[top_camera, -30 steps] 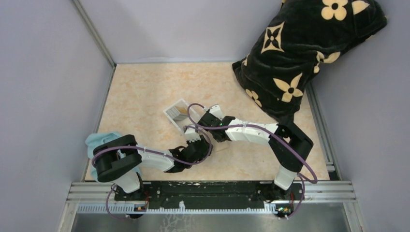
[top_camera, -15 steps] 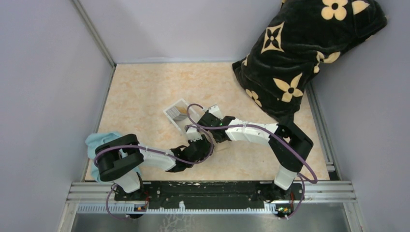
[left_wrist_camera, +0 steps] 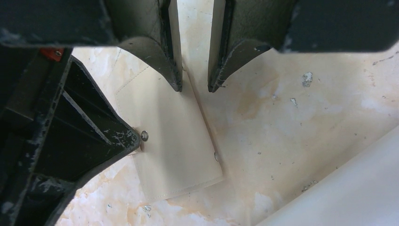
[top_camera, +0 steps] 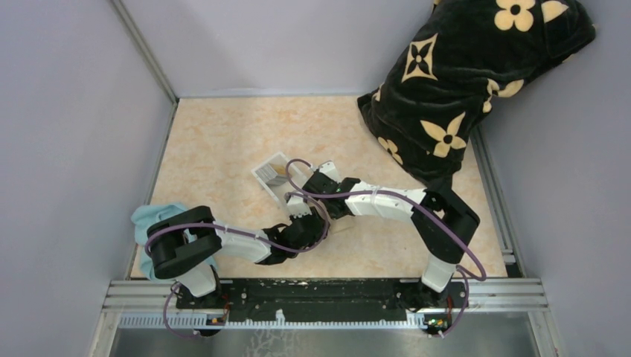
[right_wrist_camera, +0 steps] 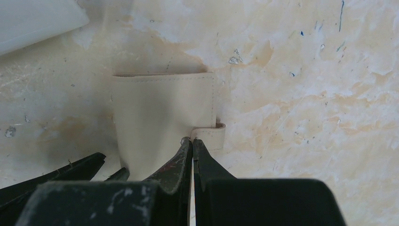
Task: Put the credit cards into the card holder
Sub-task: Close the card holder at the center of the board.
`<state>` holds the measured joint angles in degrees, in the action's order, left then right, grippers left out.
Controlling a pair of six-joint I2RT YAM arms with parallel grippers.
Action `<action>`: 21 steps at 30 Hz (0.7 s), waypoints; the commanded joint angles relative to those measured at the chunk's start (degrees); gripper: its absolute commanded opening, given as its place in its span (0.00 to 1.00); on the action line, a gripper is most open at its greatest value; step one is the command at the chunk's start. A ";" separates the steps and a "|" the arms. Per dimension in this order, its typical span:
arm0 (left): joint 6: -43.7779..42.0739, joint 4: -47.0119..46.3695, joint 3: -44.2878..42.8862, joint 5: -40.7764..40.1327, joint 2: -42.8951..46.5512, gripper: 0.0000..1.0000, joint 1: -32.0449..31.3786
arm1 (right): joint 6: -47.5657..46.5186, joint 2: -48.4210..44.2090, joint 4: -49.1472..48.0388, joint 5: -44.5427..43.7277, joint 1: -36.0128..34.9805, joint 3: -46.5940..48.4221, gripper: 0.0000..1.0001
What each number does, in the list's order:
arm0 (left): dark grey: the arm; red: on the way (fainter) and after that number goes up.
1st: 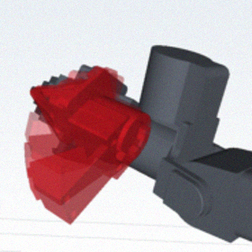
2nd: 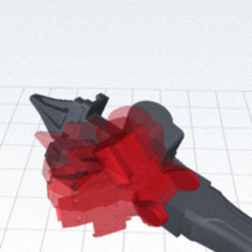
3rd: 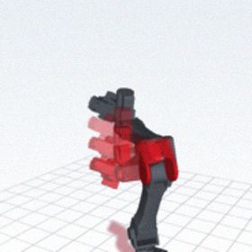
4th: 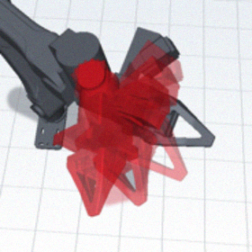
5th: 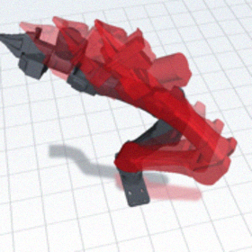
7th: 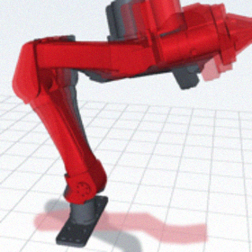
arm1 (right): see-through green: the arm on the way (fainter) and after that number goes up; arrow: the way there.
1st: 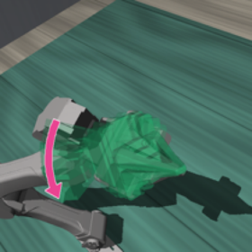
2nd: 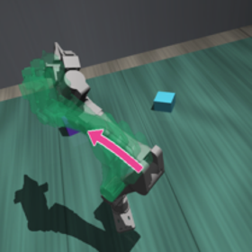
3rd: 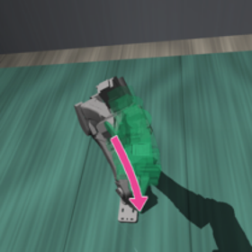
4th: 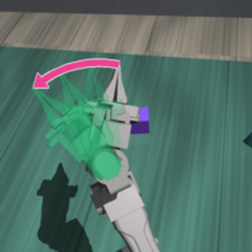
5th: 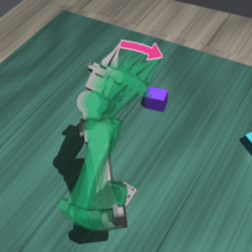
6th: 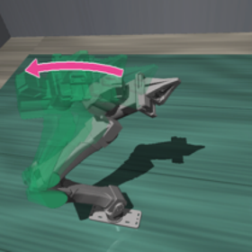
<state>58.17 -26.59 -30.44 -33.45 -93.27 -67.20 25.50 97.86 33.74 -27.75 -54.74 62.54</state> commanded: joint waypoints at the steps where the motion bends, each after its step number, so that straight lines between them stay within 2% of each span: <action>1: -1.47 2.07 -0.84 0.76 -1.21 0.34 0.01 | -0.54 0.92 -1.06 0.36 -0.71 2.59 0.00; 21: -1.40 1.41 -0.92 1.02 -1.96 0.34 -0.04 | -0.80 3.07 -0.78 0.48 -1.67 3.28 0.00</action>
<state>57.78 -26.76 -30.74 -33.43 -93.62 -67.20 24.97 99.46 33.74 -27.55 -55.05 63.24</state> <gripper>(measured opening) 0.339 0.007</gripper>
